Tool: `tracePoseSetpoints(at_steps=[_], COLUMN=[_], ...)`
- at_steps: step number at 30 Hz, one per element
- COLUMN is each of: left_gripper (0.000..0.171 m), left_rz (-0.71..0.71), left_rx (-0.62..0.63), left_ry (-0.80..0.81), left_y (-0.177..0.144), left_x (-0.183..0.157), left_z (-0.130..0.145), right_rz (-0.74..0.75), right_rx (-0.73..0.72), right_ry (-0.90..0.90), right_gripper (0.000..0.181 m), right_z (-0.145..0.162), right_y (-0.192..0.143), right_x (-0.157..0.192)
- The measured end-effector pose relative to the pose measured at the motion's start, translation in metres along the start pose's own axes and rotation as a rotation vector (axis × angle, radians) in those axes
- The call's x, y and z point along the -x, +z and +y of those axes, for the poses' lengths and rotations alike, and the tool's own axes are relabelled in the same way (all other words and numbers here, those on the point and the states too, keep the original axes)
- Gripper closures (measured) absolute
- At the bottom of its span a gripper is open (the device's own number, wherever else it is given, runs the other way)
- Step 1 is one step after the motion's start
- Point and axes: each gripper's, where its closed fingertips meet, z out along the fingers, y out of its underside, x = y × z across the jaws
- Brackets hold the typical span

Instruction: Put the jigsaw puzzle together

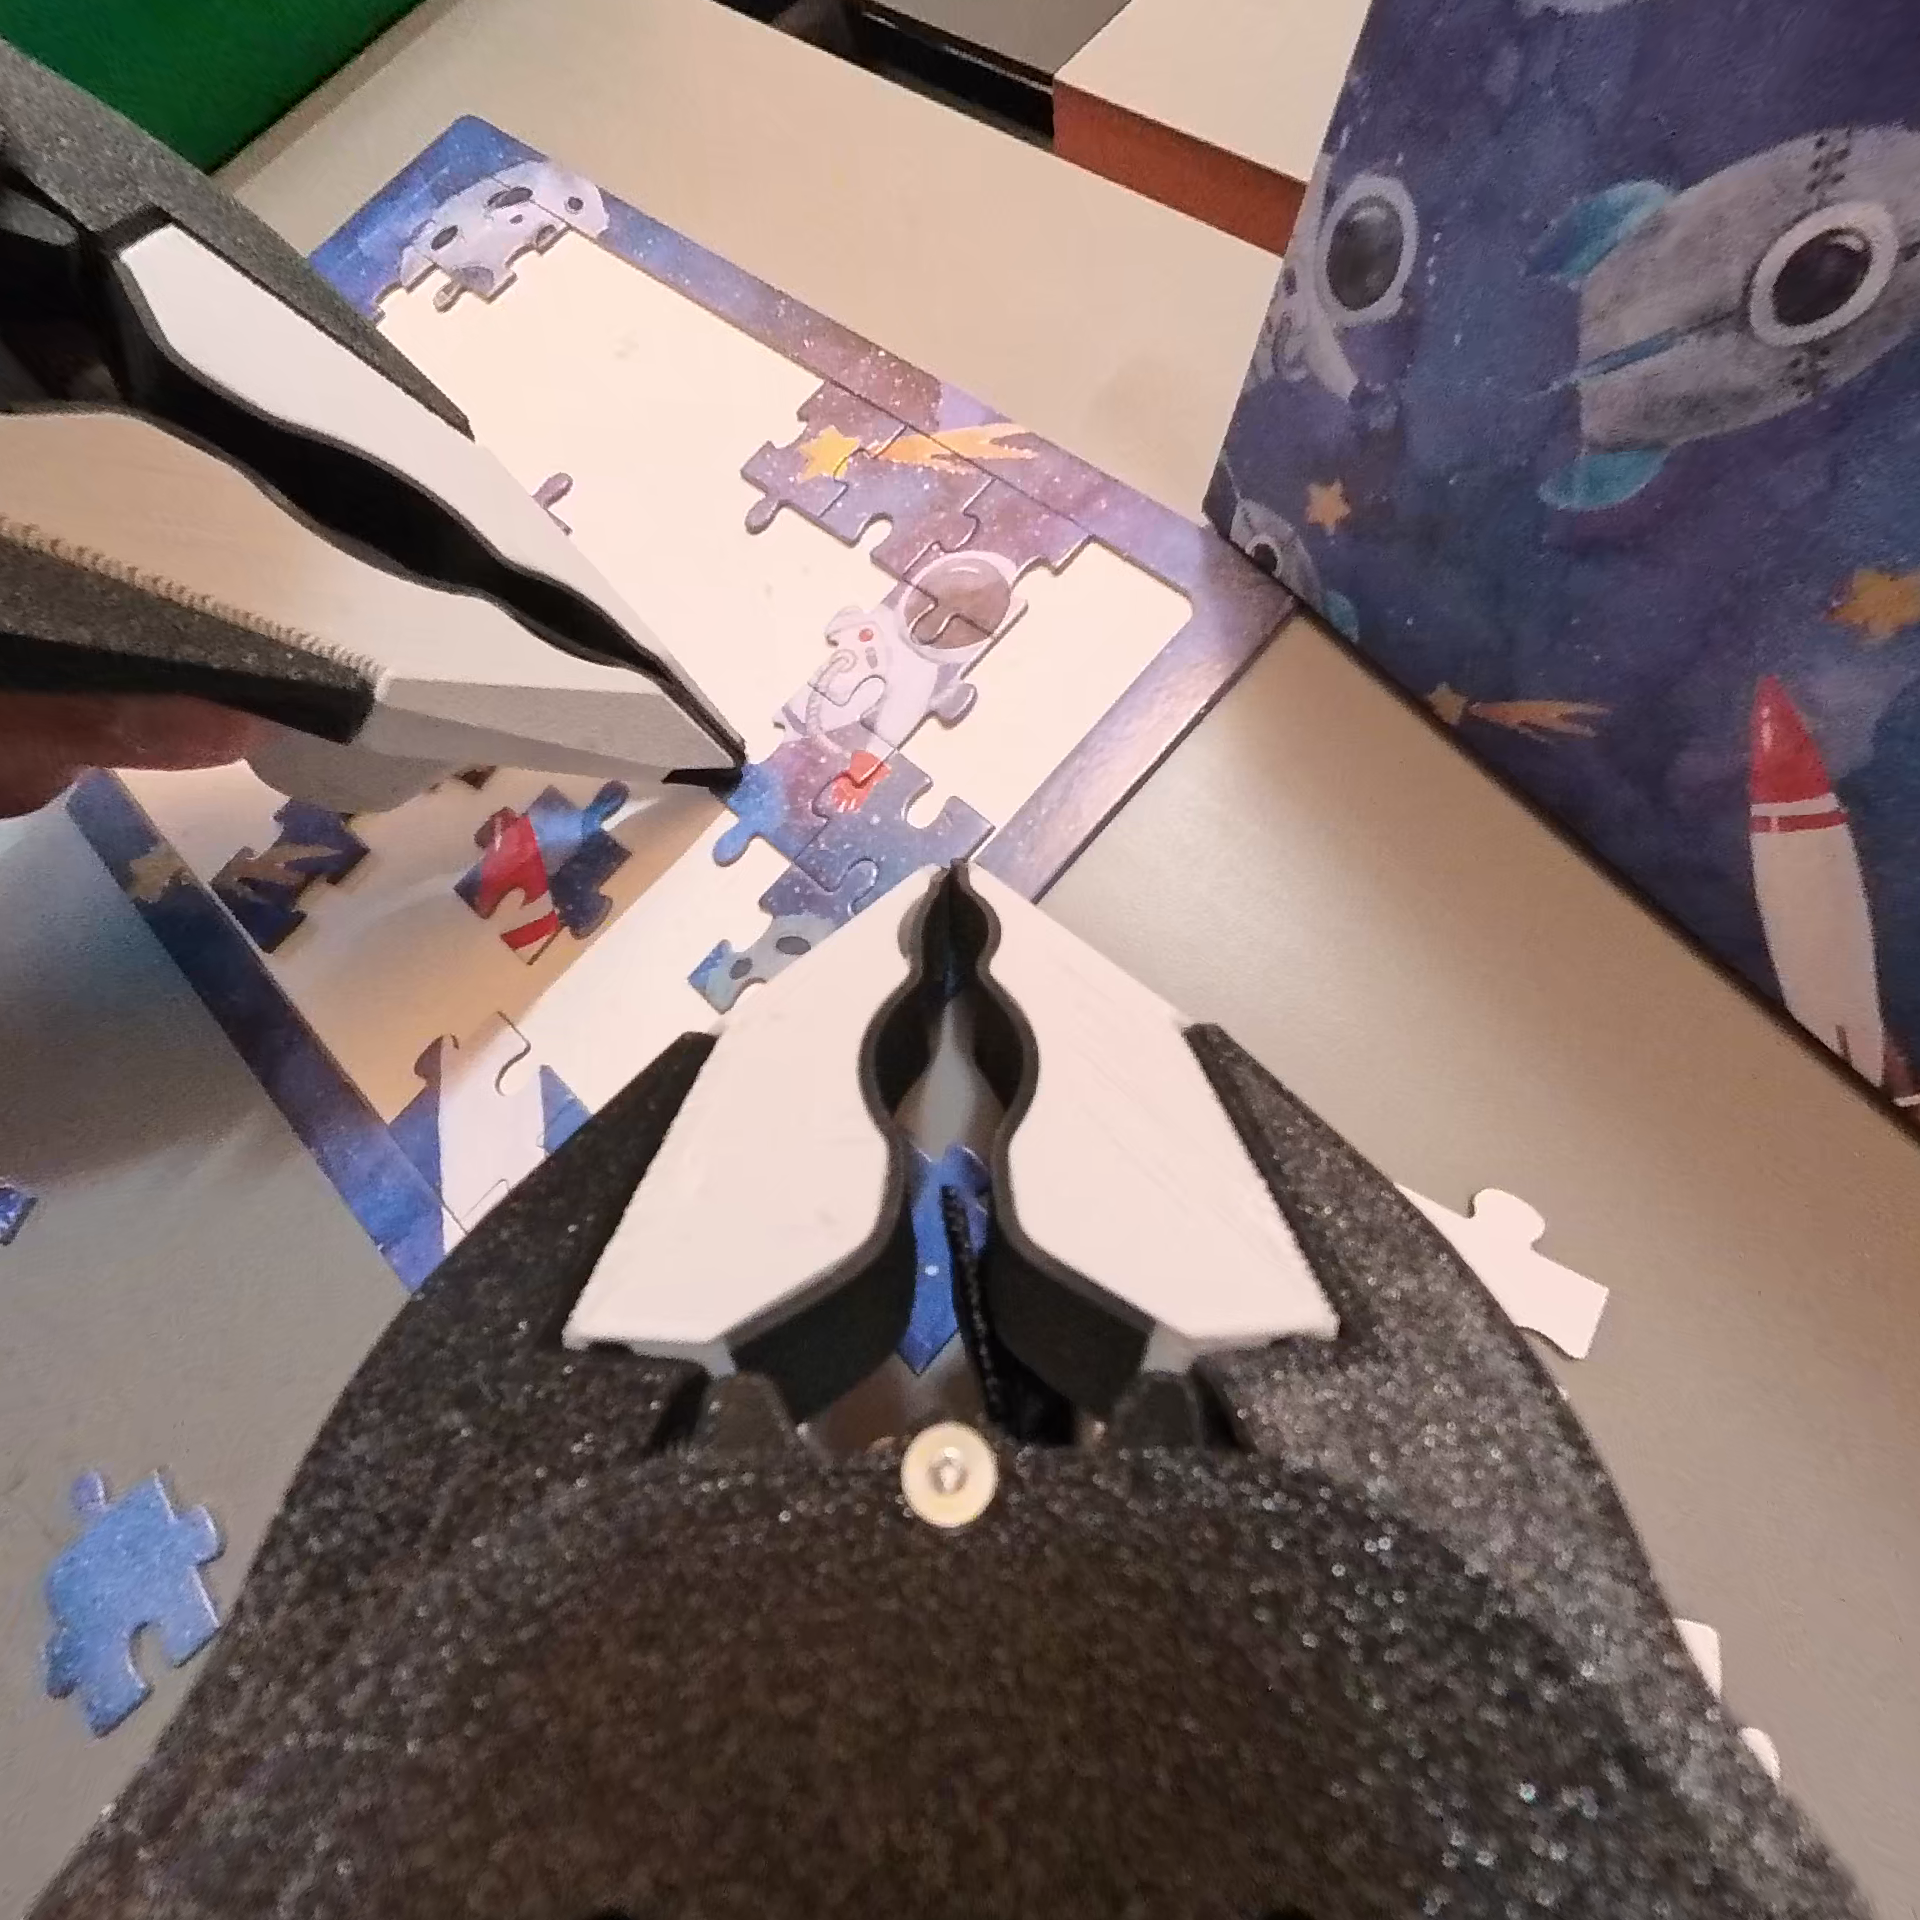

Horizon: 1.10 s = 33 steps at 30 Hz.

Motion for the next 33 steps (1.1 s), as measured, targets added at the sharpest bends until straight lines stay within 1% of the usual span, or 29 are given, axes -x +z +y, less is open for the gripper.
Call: tracePoseSetpoints(at_steps=[4, 6, 8, 16, 19, 20, 21, 22, 24, 25, 26, 28, 29, 30, 31, 33], left_gripper=[0.171, 0.171, 0.171, 0.171, 0.171, 0.171, 0.170, 0.163, 0.157, 0.157, 0.157, 0.154, 0.151, 0.148, 0.147, 0.146], left_rz=[0.002, -0.024, -0.030, -0.059, -0.061, -0.077, -0.093, -0.105, -0.113, -0.101, -0.086, -0.052, -0.034, -0.022, -0.013, 0.047], left_rx=[-0.032, -0.024, -0.053, -0.047, -0.071, -0.089, -0.105, -0.133, -0.232, -0.281, -0.320, -0.357, -0.338, -0.296, -0.256, -0.202], left_ry=[0.013, 0.027, 0.015, 0.040, -0.010, -0.033, -0.050, -0.056, -0.032, -0.009, 0.011, 0.047, 0.066, 0.082, 0.103, 0.193], left_y=[-0.002, 0.002, 0.007, 0.008, 0.006, 0.002, -0.005, -0.015, -0.043, -0.057, -0.069, -0.081, -0.080, -0.076, -0.070, -0.057], left_x=[-0.006, -0.004, -0.004, -0.004, 0.000, 0.002, 0.002, 0.000, -0.013, -0.022, -0.030, -0.044, -0.049, -0.052, -0.054, -0.068], left_z=[-0.009, -0.008, -0.010, -0.010, -0.015, -0.019, -0.025, -0.033, -0.057, -0.068, -0.076, -0.083, -0.080, -0.074, -0.068, -0.057], right_rz=[-0.001, 0.000, -0.001, 0.024, -0.006, -0.020, -0.014, 0.007, 0.054, 0.078, 0.098, 0.176, 0.221, 0.235, 0.224, 0.171], right_rx=[0.000, 0.003, 0.004, 0.015, 0.028, 0.036, -0.003, -0.082, -0.205, -0.231, -0.236, -0.258, -0.281, -0.285, -0.260, -0.186], right_ry=[0.001, -0.001, 0.000, -0.025, 0.036, 0.059, 0.066, 0.051, -0.007, -0.038, -0.067, -0.116, -0.133, -0.140, -0.127, -0.081], right_gripper=[0.181, 0.181, 0.181, 0.181, 0.181, 0.181, 0.181, 0.175, 0.172, 0.169, 0.164, 0.162, 0.162, 0.162, 0.160, 0.156], right_z=[0.000, 0.000, 0.000, -0.001, -0.001, -0.005, -0.017, -0.036, -0.068, -0.075, -0.077, -0.075, -0.074, -0.071, -0.065, -0.046], right_y=[0.000, 0.000, 0.001, 0.001, 0.000, -0.006, -0.018, -0.037, -0.080, -0.101, -0.120, -0.157, -0.174, -0.186, -0.192, -0.190], right_x=[0.000, 0.000, 0.000, 0.000, 0.001, 0.002, 0.001, -0.001, -0.004, -0.006, -0.008, -0.017, -0.024, -0.029, -0.034, -0.043])
